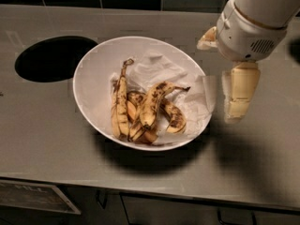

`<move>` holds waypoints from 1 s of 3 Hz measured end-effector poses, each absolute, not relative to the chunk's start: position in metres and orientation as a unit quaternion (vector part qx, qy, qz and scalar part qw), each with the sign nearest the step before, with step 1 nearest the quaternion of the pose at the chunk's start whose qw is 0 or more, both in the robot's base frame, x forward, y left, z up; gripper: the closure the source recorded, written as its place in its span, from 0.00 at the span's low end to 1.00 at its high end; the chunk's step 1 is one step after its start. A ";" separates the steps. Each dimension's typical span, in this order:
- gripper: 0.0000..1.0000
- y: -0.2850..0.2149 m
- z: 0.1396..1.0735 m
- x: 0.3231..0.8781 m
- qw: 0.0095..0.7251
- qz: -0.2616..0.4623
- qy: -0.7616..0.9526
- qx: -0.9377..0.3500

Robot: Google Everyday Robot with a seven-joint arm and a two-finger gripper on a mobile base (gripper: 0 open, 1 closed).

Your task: Pick banana from white bowl

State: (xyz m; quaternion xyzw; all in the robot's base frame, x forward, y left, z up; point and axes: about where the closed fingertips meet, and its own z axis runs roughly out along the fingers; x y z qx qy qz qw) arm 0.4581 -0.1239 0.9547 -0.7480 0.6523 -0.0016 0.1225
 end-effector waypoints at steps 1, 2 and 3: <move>0.00 -0.124 0.955 0.458 0.122 -0.002 0.652 -0.748; 0.00 -0.116 0.960 0.459 0.140 -0.010 0.637 -0.758; 0.00 -0.098 0.962 0.458 0.145 -0.016 0.600 -0.787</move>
Offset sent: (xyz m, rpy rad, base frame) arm -0.0019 0.0159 0.0081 0.0200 -0.0612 0.0834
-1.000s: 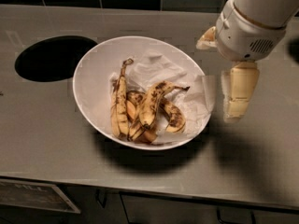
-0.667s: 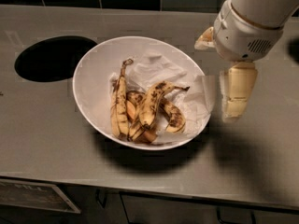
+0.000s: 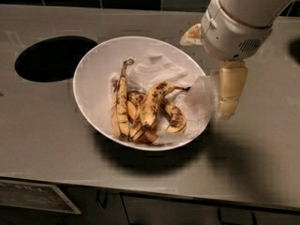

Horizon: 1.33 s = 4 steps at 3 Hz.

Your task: Pick banana from white bowl

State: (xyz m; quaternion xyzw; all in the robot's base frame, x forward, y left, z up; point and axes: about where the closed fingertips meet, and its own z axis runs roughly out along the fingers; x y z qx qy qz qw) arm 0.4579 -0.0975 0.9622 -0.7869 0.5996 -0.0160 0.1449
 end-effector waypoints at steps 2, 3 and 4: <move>0.00 -0.083 0.960 0.461 0.152 -0.011 0.564 -0.812; 0.00 -0.077 0.959 0.465 0.157 -0.013 0.552 -0.819; 0.00 -0.070 0.952 0.473 0.156 -0.010 0.530 -0.833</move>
Offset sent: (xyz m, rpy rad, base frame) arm 0.0022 0.0122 -0.0021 0.0080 -0.0053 0.0709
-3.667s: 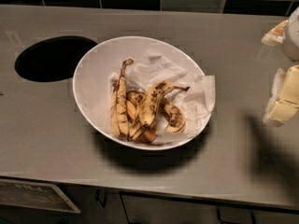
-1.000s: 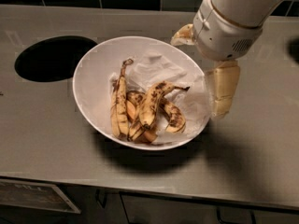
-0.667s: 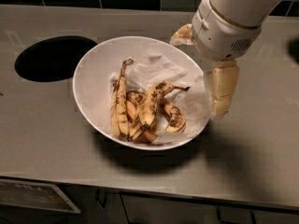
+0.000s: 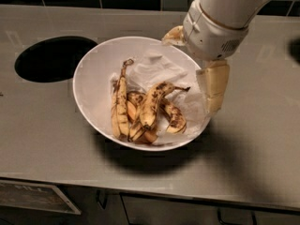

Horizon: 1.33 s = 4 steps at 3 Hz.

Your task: Pick banana from white bowl

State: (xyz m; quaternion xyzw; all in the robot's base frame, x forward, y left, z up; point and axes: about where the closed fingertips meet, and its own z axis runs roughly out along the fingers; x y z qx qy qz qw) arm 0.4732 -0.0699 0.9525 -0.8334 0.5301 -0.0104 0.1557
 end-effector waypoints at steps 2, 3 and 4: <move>0.00 -0.056 0.934 0.482 0.134 0.014 0.484 -0.865; 0.05 -0.047 0.927 0.485 0.134 0.025 0.465 -0.875; 0.09 -0.037 0.921 0.486 0.132 0.033 0.448 -0.884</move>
Offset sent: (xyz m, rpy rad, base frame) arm 0.0096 0.0190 -0.0301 -0.0371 0.0975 0.1849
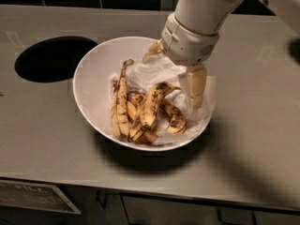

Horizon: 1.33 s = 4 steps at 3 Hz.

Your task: Pick banana from white bowl

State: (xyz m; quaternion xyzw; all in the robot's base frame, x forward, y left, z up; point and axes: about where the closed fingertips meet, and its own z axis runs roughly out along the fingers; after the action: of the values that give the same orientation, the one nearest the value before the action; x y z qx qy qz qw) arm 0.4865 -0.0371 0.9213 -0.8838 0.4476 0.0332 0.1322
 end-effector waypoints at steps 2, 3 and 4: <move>0.14 -0.022 0.913 0.483 0.130 0.044 0.418 -0.898; 0.15 -0.018 0.910 0.481 0.134 0.053 0.408 -0.902; 0.32 -0.017 0.907 0.480 0.138 0.060 0.401 -0.904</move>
Offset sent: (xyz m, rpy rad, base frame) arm -0.0080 0.0189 -0.0148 -0.0061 0.0394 0.1051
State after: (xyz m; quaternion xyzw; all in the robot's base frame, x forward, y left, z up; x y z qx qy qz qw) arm 0.4803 -0.0166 0.9070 -0.9036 0.4011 0.0605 0.1377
